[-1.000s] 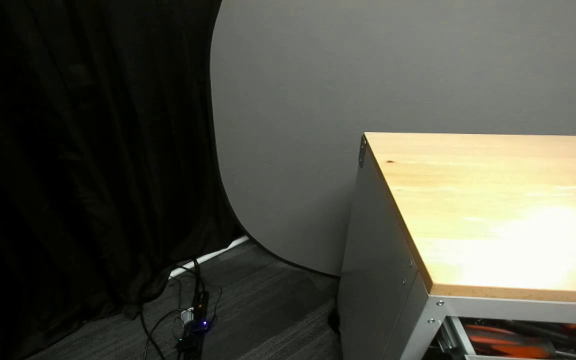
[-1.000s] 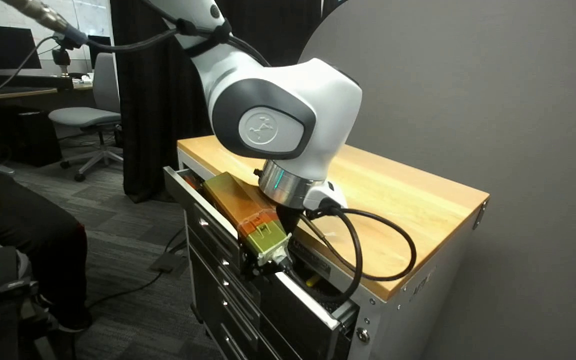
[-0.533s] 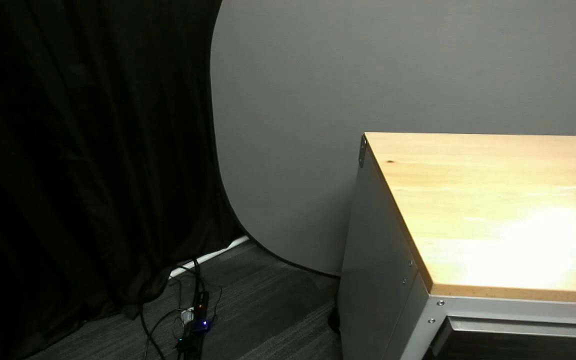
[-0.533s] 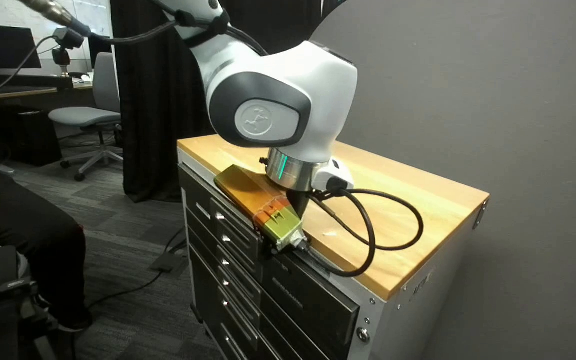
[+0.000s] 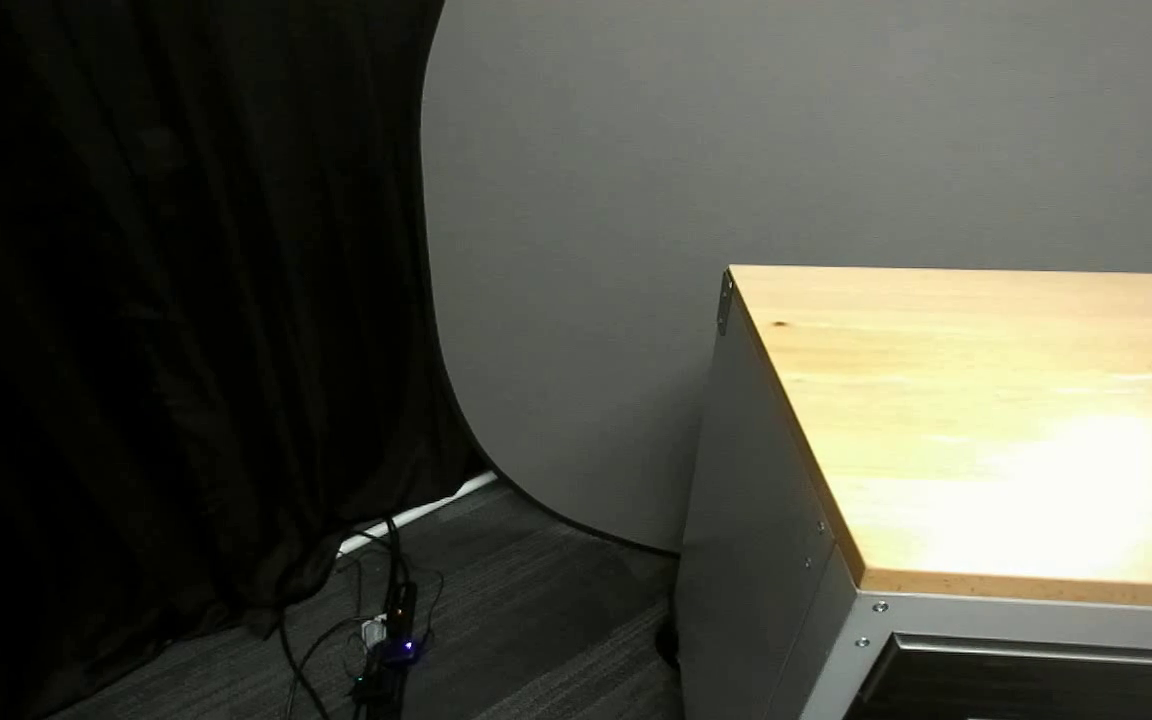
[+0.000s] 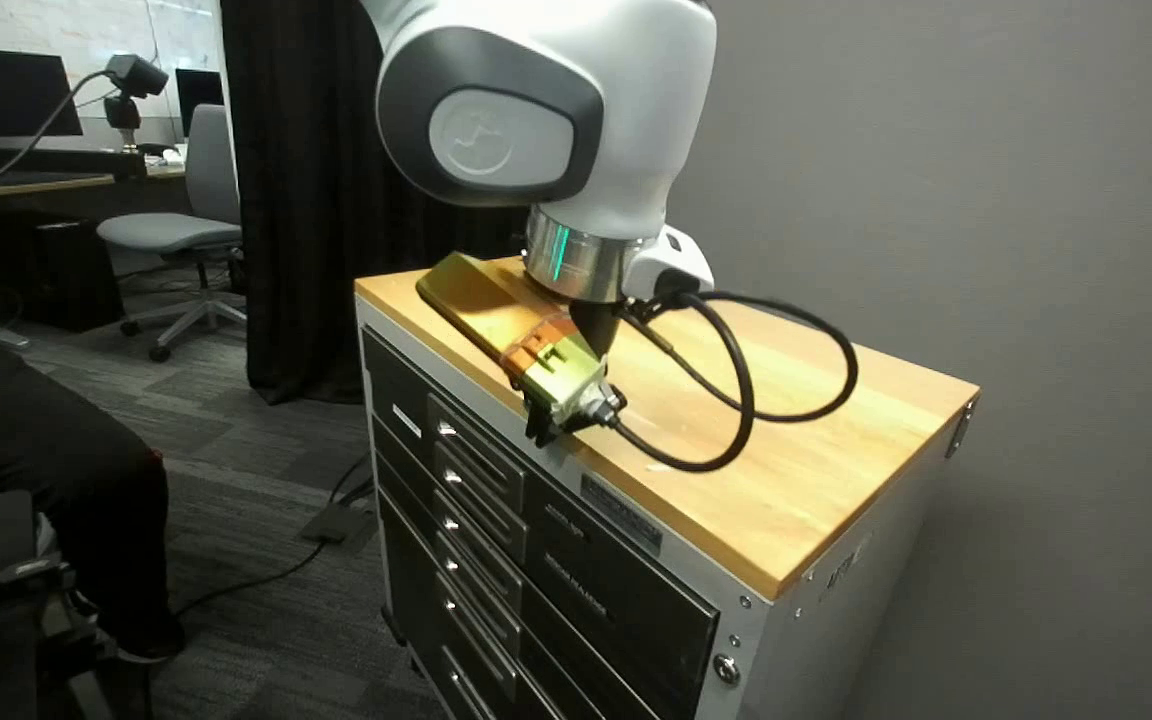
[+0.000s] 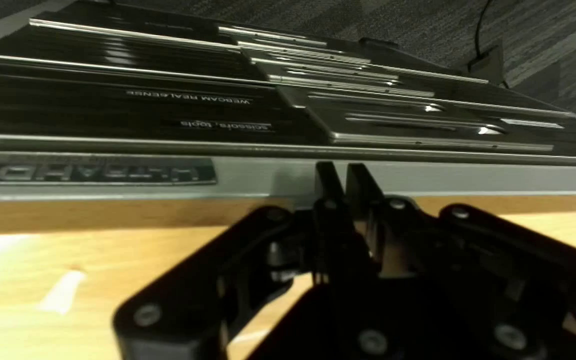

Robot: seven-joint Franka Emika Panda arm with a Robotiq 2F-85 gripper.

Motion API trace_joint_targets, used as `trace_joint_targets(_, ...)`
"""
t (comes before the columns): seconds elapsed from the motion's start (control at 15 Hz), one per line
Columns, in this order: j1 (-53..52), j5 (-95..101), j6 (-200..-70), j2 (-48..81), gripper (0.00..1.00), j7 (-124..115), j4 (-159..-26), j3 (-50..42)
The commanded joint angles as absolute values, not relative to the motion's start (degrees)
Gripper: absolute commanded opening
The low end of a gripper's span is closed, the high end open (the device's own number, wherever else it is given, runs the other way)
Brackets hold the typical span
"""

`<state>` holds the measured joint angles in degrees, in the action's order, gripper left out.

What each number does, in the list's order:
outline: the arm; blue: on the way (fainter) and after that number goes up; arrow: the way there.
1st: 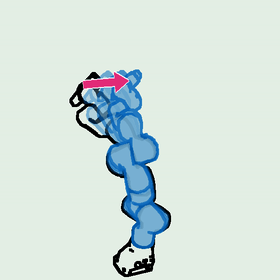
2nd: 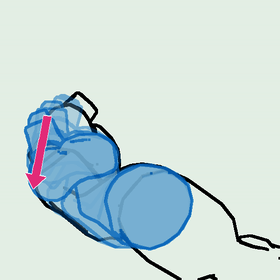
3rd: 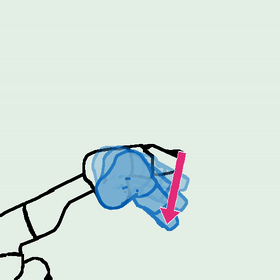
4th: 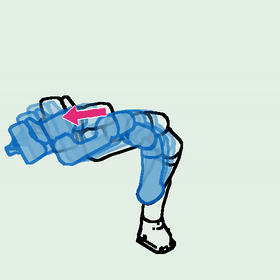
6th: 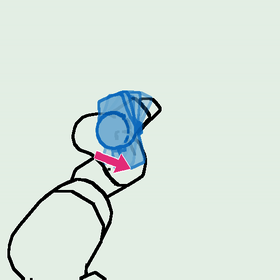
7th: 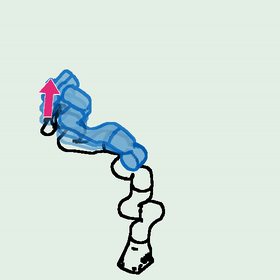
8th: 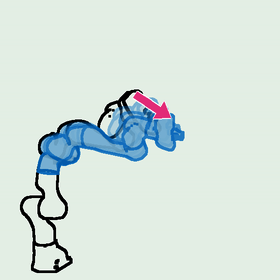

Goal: Put the screwdriver in the open topmost drawer

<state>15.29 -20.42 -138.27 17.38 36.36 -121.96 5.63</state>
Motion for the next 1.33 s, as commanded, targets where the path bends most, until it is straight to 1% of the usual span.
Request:
trace_joint_targets(0.0,11.27,-15.40,-131.95,10.44,0.12,31.76,-121.58,3.66)
trace_joint_targets(0.07,10.01,-13.01,-129.64,9.23,0.15,29.36,-120.84,3.24)
trace_joint_targets(0.13,8.68,-10.64,-127.14,8.05,0.40,26.82,-120.03,3.14)
trace_joint_targets(0.27,5.94,-5.87,-120.95,6.29,0.43,21.14,-117.87,3.19)
trace_joint_targets(0.33,4.70,-3.99,-117.99,5.74,0.49,18.54,-116.77,3.35)
trace_joint_targets(0.53,0.86,0.56,-110.31,4.79,0.74,11.67,-113.30,4.30)
trace_joint_targets(0.67,-1.36,2.62,-106.09,4.43,0.87,8.58,-111.29,4.90)
trace_joint_targets(0.73,-2.22,3.16,-103.95,4.36,0.96,7.78,-110.34,5.10)
trace_joint_targets(0.8,-2.84,3.04,-101.62,4.32,0.99,7.42,-109.45,5.18)
trace_joint_targets(0.87,-3.32,3.26,-99.89,4.26,1.00,6.93,-108.86,5.15)
trace_joint_targets(0.93,-3.03,1.84,-103.92,4.72,0.93,8.66,-111.02,4.71)
trace_joint_targets(1.0,-3.44,1.95,-102.52,4.70,0.99,8.24,-110.37,4.80)
trace_joint_targets(1.27,-3.52,2.00,-101.54,4.70,1.00,7.98,-109.88,4.75)
